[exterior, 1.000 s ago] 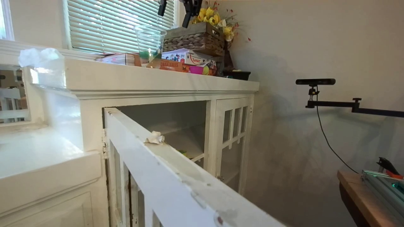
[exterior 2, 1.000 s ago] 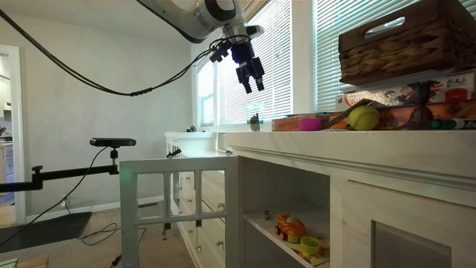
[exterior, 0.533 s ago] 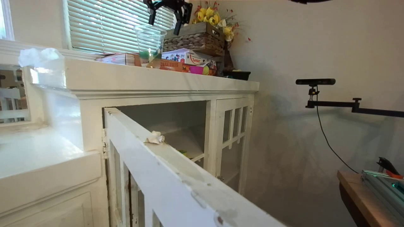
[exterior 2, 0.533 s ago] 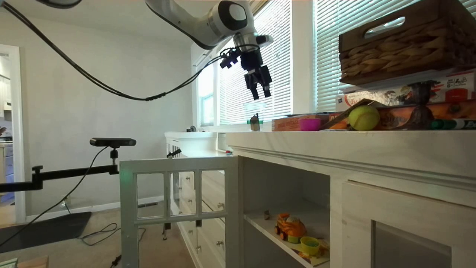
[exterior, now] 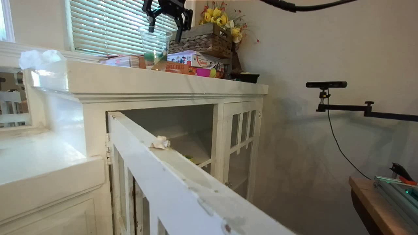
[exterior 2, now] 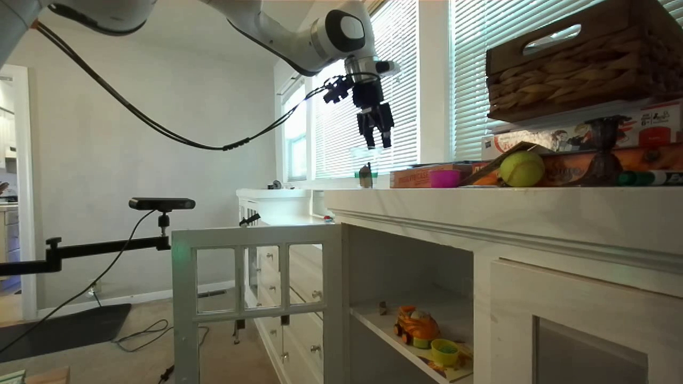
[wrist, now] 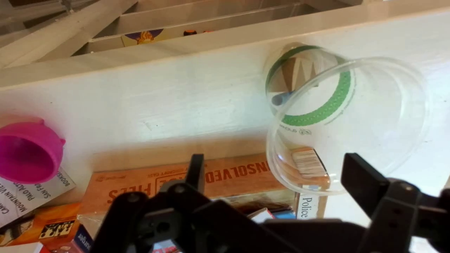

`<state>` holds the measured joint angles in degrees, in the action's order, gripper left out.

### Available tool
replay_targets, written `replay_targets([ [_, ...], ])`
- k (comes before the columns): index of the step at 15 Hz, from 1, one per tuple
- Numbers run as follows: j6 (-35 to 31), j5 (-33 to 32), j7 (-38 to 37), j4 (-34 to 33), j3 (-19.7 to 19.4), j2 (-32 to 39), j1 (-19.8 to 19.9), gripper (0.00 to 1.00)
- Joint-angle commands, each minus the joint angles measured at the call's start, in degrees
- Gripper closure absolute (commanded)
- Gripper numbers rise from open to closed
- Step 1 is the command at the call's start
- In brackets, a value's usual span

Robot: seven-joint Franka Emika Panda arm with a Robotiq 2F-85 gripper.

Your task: Pour the contents in the clear cup into the basket.

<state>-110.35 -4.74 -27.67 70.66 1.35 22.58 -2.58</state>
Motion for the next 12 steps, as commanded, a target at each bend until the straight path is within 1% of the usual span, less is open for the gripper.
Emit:
replay_targets([
  [1,3.3,1.2,-1.3,-5.5,0.0,3.5,-0.1,0.25],
  [2,3.8,1.2,-1.4,-6.1,0.0,4.0,0.0,0.26],
  [3,4.3,1.3,-1.4,-6.8,0.0,4.4,0.0,0.32],
  [4,4.5,1.4,-1.3,-7.1,0.0,4.8,0.1,0.41],
  [6,5.1,1.2,-1.5,-7.9,0.0,5.3,0.0,0.56],
  [10,5.8,1.2,-2.0,-9.3,0.0,6.0,0.1,0.84],
  [12,6.0,1.1,-2.5,-9.5,-0.1,6.0,0.0,0.97],
])
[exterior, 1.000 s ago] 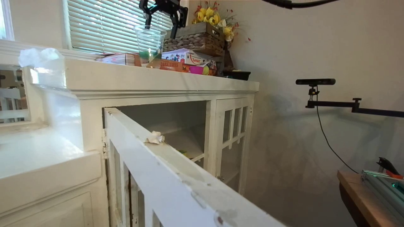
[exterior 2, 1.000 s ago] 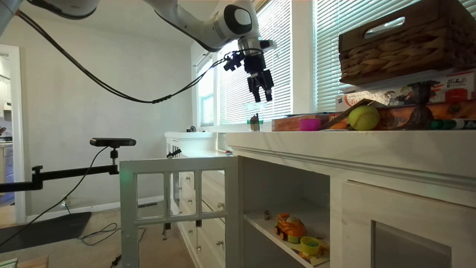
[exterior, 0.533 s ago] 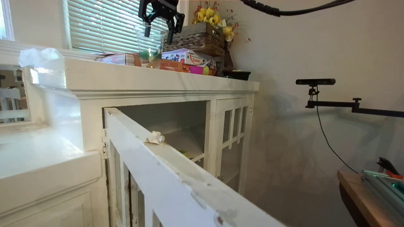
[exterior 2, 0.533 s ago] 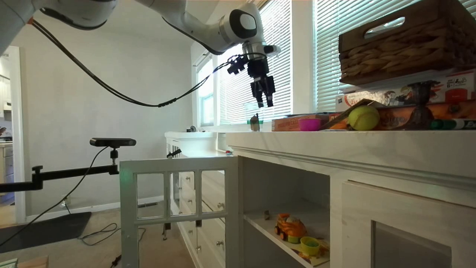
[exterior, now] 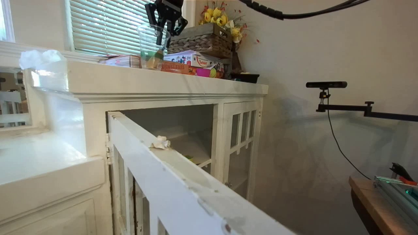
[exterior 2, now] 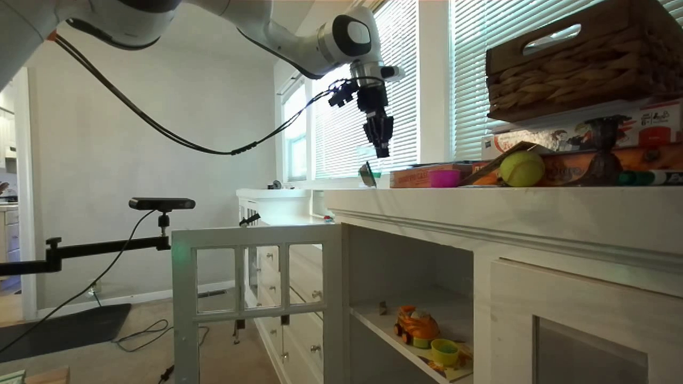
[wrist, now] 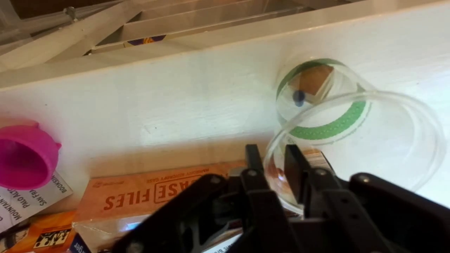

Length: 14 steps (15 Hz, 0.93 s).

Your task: Pour the contents in the clear cup into the basket.

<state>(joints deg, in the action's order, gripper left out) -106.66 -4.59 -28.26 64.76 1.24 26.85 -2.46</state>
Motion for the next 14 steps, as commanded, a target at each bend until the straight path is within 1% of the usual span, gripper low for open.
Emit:
replay_targets([
  [1,2.3,1.0,-2.1,-3.7,0.1,1.7,-0.1,1.0],
  [4,2.7,0.9,-3.1,-4.4,0.2,1.5,-0.3,0.98],
  [5,2.8,0.8,-3.3,-4.6,0.3,1.3,-0.3,1.0],
  [7,3.4,0.5,-3.9,-4.3,0.3,0.6,-0.5,0.98],
  [11,3.2,-0.6,-6.3,-2.2,-0.1,-2.8,-1.1,0.98],
  [14,2.8,-1.7,-9.4,-0.9,-0.7,-6.2,-1.3,0.98],
])
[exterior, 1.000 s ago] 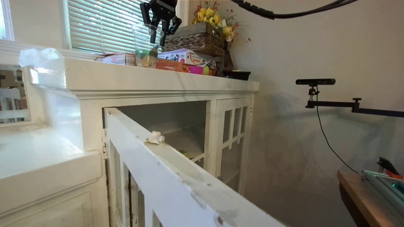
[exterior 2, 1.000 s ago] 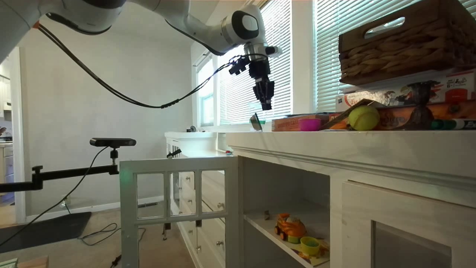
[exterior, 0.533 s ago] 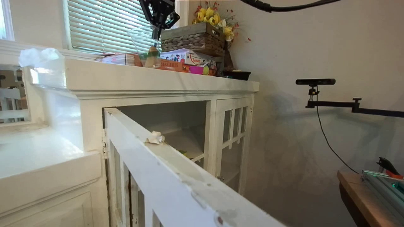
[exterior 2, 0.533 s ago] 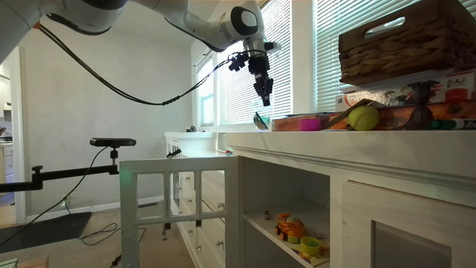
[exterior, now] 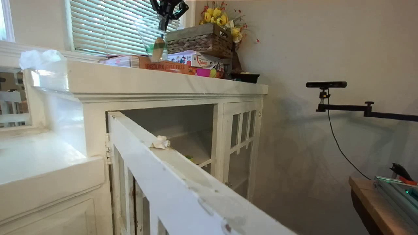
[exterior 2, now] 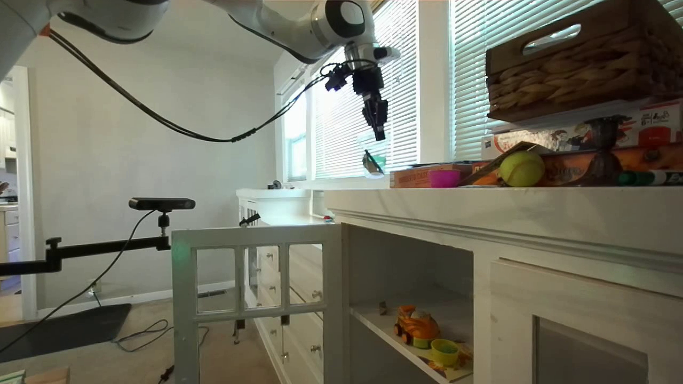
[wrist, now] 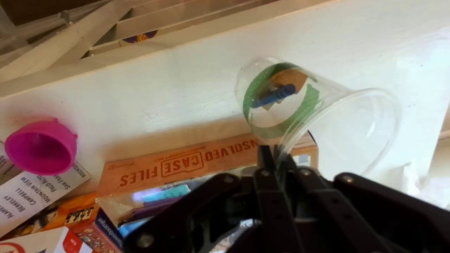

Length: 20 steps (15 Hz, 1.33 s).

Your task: Pour the contents in the clear cup into the basket.

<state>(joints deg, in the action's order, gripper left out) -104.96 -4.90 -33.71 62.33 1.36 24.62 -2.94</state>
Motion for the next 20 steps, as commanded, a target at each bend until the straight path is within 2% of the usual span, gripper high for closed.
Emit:
replay_targets([
  [1,0.9,-1.9,-5.3,1.9,-1.2,-5.3,-0.9,0.98],
  [11,-0.5,-12.7,-25.0,4.4,-4.8,-16.7,-1.5,0.98],
  [20,-2.3,-21.5,-44.3,9.0,-7.6,-20.7,-0.8,0.98],
])
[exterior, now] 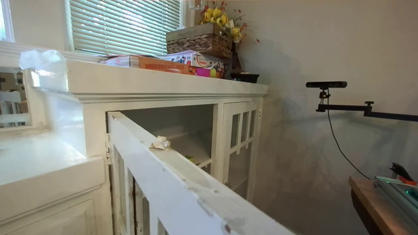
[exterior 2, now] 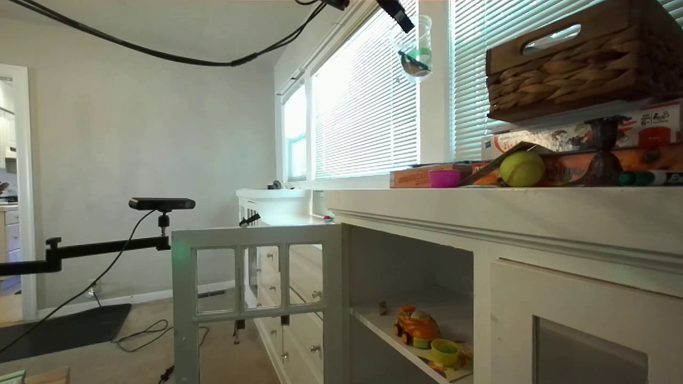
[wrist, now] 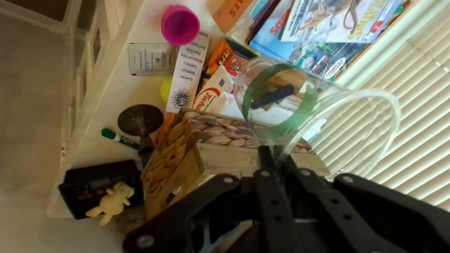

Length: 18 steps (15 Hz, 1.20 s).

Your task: Pour the contents in the clear cup into the basket.

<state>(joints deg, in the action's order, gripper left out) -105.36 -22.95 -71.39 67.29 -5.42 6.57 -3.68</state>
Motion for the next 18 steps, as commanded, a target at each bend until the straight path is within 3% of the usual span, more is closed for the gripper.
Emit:
replay_targets([
  [1,-2.2,-4.3,-9.0,4.4,-1.2,-2.8,0.1,0.98],
  [6,-2.9,-6.6,-16.5,4.0,-3.4,-3.6,1.1,0.98],
  [14,-2.1,-16.0,-29.6,4.0,-6.1,-4.5,1.8,0.98],
  [18,-1.9,-16.9,-33.5,3.2,-7.9,-3.6,3.0,0.98],
])
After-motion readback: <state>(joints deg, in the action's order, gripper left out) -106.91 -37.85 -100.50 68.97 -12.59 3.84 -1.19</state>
